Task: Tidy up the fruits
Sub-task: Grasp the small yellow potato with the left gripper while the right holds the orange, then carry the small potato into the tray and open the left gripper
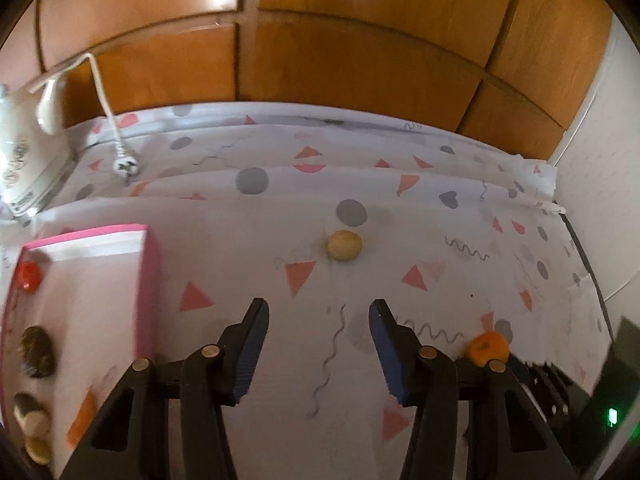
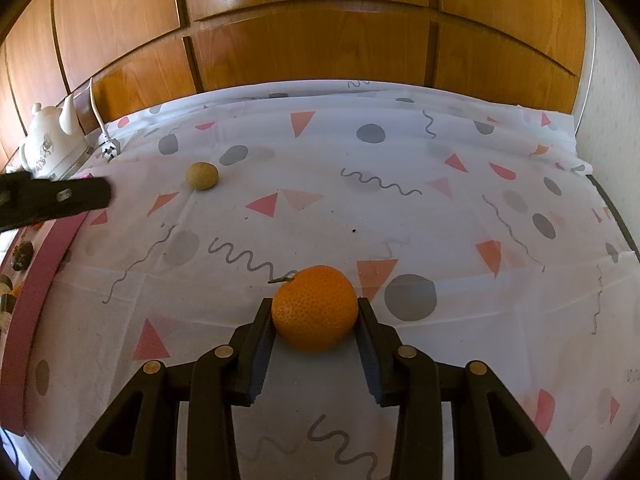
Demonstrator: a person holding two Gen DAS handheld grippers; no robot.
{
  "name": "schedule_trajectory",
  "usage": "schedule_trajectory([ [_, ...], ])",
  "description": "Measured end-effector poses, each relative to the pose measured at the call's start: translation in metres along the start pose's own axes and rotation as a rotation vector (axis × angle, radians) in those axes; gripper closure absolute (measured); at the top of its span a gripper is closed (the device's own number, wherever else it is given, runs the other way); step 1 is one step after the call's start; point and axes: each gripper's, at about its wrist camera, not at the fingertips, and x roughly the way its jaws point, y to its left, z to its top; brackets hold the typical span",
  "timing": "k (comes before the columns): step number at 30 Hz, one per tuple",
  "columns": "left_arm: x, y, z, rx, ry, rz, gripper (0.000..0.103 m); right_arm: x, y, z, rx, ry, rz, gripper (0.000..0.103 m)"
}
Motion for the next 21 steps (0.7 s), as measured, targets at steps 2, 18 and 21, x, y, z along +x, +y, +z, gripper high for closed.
schedule_trajectory([
  [2,0.013,-0.005,0.008,0.007,0.011,0.009,0.050,0.000,0.001,0.000,-0.003,-0.001,-0.004,0.063],
  [18,0.090,-0.032,0.041,0.132,0.045,0.096,0.075,-0.001,-0.007,-0.002,0.034,-0.015,0.044,0.063],
  [21,0.080,-0.024,0.035,0.104,0.032,0.071,0.075,0.000,-0.007,-0.002,0.034,-0.015,0.045,0.063],
])
